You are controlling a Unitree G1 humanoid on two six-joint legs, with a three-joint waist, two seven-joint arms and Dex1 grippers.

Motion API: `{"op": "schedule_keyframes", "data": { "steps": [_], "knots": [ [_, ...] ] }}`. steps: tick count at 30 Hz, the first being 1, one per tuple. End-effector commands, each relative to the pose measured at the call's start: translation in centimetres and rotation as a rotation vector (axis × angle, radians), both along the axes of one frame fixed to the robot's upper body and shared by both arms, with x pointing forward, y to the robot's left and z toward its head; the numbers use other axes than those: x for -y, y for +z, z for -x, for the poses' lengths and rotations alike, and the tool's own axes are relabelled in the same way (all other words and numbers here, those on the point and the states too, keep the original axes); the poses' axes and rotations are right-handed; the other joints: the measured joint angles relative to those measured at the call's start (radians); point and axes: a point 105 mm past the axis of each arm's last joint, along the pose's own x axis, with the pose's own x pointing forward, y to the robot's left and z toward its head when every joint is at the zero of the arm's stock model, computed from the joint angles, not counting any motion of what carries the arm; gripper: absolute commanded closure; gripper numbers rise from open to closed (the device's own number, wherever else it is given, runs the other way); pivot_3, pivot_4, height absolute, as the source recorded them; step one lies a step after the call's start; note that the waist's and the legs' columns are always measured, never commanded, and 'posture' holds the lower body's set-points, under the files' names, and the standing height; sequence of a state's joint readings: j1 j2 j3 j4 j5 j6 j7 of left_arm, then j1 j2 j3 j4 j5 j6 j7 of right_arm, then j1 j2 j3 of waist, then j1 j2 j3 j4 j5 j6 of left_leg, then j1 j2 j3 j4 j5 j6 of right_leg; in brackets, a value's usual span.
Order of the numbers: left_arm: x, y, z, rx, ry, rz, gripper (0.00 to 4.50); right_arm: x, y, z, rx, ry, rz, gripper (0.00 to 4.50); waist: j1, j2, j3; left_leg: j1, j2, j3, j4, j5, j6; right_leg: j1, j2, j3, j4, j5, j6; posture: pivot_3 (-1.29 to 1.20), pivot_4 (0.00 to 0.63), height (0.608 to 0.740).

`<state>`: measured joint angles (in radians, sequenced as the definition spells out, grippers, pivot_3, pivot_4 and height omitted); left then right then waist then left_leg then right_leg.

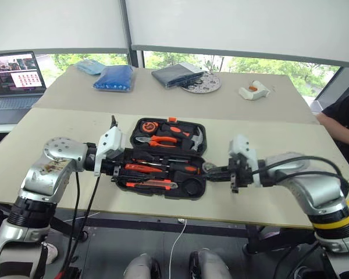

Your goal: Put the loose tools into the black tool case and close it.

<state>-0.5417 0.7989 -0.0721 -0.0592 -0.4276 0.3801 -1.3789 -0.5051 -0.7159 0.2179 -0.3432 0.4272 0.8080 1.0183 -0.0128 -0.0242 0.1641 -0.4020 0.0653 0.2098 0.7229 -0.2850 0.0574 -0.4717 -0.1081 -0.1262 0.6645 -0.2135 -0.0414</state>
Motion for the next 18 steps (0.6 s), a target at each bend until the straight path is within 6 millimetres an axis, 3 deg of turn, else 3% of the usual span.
{"op": "schedule_keyframes", "data": {
  "steps": [1, 3, 12, 18],
  "knots": [
    [0.2, 0.6, -0.1, 0.042, -0.018, -0.013, 1.34, -0.6, 0.2, 0.1, 0.039, -0.002, 0.034, 3.7, 0.0, 0.0, 0.0, 0.0, 0.0, 0.0, 0.0, 0.001, 0.001, 0.0, 0.001, 0.0, 0.0, 0.0, 0.0, 0.0, 0.15, 0.718],
    [0.1, 0.7, -0.2, 0.044, -0.018, -0.013, 1.34, -0.8, -0.2, 0.4, 0.033, 0.015, 0.047, 3.26, 0.0, 0.0, 0.0, 0.0, 0.0, 0.0, 0.0, 0.003, 0.005, 0.0, 0.003, 0.0, 0.0, 0.0, 0.0, 0.0, 0.15, 0.718],
    [-0.1, 0.7, -0.4, 0.048, -0.006, -0.012, 1.34, -1.4, 0.0, 1.0, 0.028, 0.048, 0.026, 0.12, -0.001, 0.0, 0.0, -0.001, 0.0, 0.0, 0.0, 0.003, 0.005, -0.001, 0.005, 0.0, 0.0, 0.0, -0.001, 0.0, 0.15, 0.718],
    [-0.1, 0.7, -0.6, 0.053, 0.002, -0.01, 1.34, -1.8, 0.1, 1.4, 0.008, 0.077, 0.02, 0.05, 0.0, 0.0, 0.0, -0.001, 0.0, 0.0, 0.0, 0.003, 0.005, -0.001, 0.005, 0.0, 0.0, 0.0, -0.001, 0.0, 0.15, 0.718]
  ]
}}
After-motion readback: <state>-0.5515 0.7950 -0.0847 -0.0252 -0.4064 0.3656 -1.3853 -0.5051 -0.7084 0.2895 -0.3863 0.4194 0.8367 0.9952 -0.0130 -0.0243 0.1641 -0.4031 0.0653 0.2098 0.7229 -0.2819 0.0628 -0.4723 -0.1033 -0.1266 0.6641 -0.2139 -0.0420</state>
